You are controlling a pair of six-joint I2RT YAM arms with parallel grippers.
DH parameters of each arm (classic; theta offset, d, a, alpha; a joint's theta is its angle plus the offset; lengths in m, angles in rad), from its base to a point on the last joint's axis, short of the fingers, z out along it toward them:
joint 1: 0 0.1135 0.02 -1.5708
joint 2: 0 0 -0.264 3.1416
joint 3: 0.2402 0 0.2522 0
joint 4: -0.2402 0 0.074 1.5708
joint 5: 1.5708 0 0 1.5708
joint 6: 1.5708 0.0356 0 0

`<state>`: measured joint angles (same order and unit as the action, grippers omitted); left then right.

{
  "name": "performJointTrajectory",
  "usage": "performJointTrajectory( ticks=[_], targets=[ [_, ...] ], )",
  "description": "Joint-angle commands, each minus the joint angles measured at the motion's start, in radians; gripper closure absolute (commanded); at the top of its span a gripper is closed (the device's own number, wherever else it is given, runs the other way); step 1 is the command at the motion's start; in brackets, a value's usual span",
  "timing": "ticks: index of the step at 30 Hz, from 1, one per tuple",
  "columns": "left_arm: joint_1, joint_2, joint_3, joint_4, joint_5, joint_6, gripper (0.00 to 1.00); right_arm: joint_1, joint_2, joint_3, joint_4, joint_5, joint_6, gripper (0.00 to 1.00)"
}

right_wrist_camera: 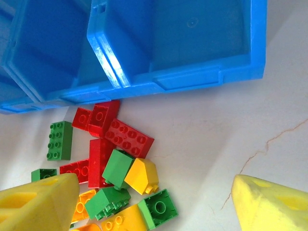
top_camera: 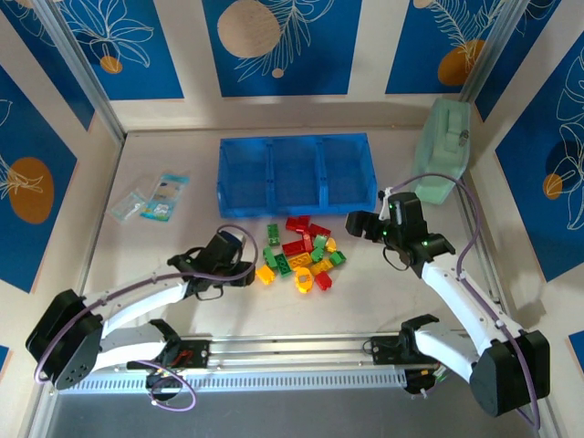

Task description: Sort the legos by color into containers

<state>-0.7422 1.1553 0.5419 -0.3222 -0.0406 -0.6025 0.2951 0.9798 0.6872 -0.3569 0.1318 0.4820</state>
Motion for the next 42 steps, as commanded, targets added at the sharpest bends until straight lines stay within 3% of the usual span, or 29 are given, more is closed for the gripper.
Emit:
performJointTrajectory(
  ticks=[1,20,30,42],
  targets=[
    [-0.027,0.021,-0.007,0.008,0.006,-0.013,0.52,0.009,-0.025,-0.031,-0.001,0.001,0.020,0.17],
    [-0.040,0.242,0.081,0.099,-0.031,0.009,0.57,0.012,-0.038,-0.079,0.027,0.025,0.029,0.17],
    [-0.040,0.335,0.142,0.082,-0.043,0.020,0.72,0.012,-0.036,-0.103,0.045,0.012,0.042,0.17],
    [-0.028,0.251,0.292,-0.047,-0.130,0.059,0.76,0.013,-0.008,-0.109,0.075,-0.017,0.049,0.19]
  ],
)
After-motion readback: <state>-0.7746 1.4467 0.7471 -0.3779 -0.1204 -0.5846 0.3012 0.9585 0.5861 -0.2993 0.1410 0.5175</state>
